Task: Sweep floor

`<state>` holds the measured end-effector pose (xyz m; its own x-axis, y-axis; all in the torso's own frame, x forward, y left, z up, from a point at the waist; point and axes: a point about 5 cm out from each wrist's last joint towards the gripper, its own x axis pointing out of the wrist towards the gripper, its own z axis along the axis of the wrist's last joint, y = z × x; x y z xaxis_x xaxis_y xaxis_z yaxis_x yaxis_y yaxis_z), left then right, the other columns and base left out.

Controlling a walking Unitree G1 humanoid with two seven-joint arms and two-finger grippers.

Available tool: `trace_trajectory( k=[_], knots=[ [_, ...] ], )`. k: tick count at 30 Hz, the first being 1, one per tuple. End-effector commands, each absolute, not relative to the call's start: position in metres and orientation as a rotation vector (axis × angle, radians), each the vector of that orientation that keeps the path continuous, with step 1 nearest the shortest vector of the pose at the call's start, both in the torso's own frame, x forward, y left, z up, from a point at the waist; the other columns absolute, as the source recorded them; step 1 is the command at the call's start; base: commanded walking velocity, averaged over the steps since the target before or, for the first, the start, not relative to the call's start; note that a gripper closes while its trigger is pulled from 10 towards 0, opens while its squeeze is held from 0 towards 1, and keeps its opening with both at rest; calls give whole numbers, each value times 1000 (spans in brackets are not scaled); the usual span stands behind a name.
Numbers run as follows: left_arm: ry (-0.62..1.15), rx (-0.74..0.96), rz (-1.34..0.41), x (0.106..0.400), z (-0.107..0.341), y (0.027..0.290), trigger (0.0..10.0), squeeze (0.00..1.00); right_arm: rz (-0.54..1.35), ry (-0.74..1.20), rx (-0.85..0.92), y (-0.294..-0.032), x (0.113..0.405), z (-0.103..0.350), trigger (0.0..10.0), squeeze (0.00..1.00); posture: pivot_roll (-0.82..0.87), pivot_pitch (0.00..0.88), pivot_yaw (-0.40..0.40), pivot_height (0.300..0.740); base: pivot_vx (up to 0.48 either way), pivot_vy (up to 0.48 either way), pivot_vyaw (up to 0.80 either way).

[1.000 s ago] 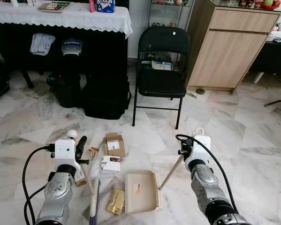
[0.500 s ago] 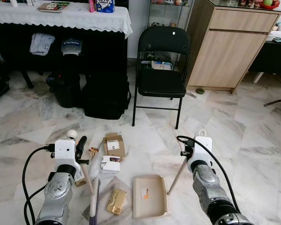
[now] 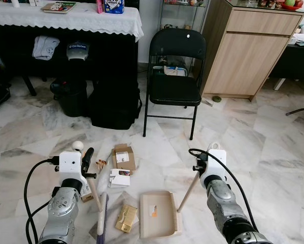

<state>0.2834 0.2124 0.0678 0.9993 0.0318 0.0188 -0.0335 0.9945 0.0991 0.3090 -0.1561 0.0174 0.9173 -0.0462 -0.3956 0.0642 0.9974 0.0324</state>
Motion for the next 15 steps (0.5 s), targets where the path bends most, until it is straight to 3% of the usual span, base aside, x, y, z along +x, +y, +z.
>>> trace_trajectory(
  k=[1,15],
  knots=[
    [-6,105,18,282,66,209,10000,0,-51,376,41,-156,314,23,10000,0,73,48,-80,740,0,0,0],
    [-8,108,18,283,67,210,10000,0,-73,405,7,-158,311,18,10000,0,82,29,-80,740,0,0,0]
  ],
)
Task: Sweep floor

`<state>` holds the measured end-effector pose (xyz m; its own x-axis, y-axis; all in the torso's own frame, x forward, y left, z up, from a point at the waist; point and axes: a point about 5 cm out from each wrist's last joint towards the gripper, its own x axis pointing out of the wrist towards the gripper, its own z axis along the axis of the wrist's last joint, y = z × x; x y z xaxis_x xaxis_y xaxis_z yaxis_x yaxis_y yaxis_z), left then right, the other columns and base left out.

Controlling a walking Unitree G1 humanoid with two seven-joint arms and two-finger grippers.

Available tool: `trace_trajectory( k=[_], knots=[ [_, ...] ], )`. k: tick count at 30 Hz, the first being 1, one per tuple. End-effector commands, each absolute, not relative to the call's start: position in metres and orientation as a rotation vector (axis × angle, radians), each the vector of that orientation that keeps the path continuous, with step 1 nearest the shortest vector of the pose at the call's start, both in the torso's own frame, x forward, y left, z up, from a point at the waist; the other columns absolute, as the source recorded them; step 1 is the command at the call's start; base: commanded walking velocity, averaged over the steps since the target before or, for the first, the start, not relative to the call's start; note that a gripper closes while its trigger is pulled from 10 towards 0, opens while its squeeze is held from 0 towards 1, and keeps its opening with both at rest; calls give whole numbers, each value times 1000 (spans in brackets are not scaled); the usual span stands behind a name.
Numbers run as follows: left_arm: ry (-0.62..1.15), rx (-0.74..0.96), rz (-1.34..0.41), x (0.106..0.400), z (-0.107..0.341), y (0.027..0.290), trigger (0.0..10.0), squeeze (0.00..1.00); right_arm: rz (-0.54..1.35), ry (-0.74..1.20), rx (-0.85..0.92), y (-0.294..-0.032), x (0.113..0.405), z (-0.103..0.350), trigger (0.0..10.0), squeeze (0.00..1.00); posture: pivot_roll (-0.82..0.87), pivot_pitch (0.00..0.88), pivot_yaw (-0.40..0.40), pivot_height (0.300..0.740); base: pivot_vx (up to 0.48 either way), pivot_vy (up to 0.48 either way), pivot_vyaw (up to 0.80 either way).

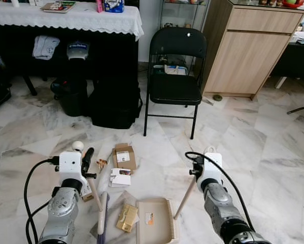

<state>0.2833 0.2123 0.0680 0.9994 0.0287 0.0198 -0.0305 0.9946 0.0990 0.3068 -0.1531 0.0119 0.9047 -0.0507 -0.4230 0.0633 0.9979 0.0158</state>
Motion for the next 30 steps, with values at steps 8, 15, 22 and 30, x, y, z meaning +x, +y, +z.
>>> trace_trajectory(
  k=[8,15,22,30],
  knots=[
    [15,102,2,282,65,211,10000,0,-85,407,-6,-160,311,17,10000,0,86,23,-82,740,0,0,0],
    [75,41,-55,277,57,209,10000,0,-83,407,-6,-158,311,17,10000,0,92,36,-84,740,0,0,0],
    [87,46,-66,276,55,210,10000,0,-81,383,-5,-160,313,19,10000,0,92,36,-84,740,0,0,0],
    [108,27,-96,275,54,208,10000,0,-80,362,-14,-161,314,22,10000,0,93,46,-84,740,0,0,0]
  ],
)
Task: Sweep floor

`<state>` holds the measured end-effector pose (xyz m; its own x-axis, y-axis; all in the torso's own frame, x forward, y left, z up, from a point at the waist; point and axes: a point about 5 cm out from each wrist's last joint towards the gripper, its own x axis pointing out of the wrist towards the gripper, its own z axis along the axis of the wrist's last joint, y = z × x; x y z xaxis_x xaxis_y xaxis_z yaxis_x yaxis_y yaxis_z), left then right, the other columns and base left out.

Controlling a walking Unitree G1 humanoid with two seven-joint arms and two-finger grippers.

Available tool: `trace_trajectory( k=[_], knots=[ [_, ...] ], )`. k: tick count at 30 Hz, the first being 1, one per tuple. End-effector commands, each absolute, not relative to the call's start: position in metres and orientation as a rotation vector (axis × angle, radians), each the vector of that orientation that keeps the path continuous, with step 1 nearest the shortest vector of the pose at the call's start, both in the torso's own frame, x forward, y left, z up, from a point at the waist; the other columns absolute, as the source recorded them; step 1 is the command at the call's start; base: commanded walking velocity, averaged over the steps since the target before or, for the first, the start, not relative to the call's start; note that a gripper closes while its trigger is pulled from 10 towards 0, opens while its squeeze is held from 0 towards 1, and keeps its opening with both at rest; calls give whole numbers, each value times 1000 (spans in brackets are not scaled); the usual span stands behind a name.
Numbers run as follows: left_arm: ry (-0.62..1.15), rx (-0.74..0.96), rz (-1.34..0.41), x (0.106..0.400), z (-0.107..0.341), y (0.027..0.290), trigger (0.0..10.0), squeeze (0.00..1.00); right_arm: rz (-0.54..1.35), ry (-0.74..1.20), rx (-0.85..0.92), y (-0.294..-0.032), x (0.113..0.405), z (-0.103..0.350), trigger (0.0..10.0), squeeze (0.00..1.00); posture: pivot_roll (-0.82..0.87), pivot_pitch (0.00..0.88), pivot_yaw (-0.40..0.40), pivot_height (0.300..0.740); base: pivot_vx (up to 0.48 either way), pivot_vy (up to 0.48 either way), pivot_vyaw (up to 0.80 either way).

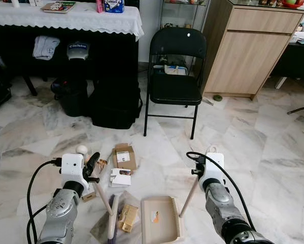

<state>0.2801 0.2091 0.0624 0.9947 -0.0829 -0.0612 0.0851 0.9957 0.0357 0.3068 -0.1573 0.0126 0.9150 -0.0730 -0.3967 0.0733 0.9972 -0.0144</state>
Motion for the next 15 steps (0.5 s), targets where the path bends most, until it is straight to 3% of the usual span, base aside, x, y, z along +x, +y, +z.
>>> trace_trajectory(
  k=[1,15],
  knots=[
    [110,26,-96,275,54,208,10000,0,-79,356,-14,-161,314,23,10000,0,93,47,-84,740,0,0,0],
    [133,12,-101,273,53,212,10000,0,-68,316,1,-157,317,27,10000,0,95,53,-80,740,0,0,0]
  ],
)
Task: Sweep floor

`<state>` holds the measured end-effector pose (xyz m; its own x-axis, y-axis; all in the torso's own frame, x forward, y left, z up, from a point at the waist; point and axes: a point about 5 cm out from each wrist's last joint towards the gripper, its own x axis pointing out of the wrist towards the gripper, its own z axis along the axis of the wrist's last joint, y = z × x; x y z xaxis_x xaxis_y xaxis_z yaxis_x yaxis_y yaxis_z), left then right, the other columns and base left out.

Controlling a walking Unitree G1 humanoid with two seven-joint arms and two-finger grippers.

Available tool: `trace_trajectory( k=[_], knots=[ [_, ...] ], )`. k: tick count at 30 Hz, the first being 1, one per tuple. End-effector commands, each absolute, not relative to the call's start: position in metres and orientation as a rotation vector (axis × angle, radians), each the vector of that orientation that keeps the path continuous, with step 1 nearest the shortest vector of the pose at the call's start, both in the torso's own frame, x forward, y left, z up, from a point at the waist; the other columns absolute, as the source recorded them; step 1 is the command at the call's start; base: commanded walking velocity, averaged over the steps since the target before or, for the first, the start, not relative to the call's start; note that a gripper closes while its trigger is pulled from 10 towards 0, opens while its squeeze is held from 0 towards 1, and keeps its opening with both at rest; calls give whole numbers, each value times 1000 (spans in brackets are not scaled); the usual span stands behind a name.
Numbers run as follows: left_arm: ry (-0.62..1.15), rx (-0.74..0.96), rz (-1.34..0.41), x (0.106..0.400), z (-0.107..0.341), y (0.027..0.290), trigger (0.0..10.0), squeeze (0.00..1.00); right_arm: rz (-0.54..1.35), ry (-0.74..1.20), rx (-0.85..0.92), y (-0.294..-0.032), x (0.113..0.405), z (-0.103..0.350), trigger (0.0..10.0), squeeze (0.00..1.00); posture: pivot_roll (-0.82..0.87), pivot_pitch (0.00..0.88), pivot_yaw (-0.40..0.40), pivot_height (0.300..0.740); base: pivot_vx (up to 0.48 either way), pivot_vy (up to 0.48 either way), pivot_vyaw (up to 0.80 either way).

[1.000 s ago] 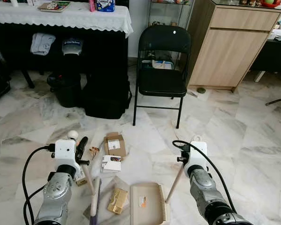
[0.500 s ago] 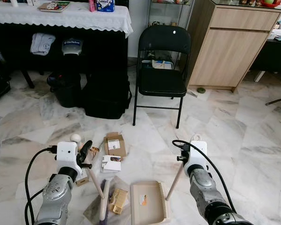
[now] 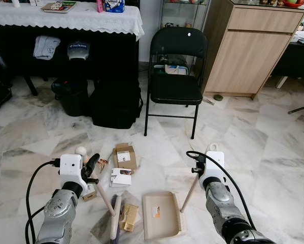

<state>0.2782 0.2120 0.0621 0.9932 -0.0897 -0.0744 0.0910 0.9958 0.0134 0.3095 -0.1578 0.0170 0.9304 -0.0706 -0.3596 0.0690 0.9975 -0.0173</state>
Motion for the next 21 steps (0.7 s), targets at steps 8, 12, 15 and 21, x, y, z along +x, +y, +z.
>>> trace_trajectory(
  k=[8,12,15,21],
  knots=[
    [143,2,-117,274,53,209,10000,0,-45,325,18,-152,317,26,10000,0,95,57,-78,740,0,0,0],
    [144,-31,-103,274,54,211,10000,0,-35,327,21,-149,317,25,10000,0,96,57,-77,740,0,0,0],
    [141,-100,-81,276,56,215,10000,0,-30,330,23,-148,316,24,10000,0,96,57,-77,740,0,0,0],
    [115,-251,-71,280,64,217,10000,0,-25,338,22,-148,315,23,10000,0,97,54,-75,740,0,0,0]
  ],
)
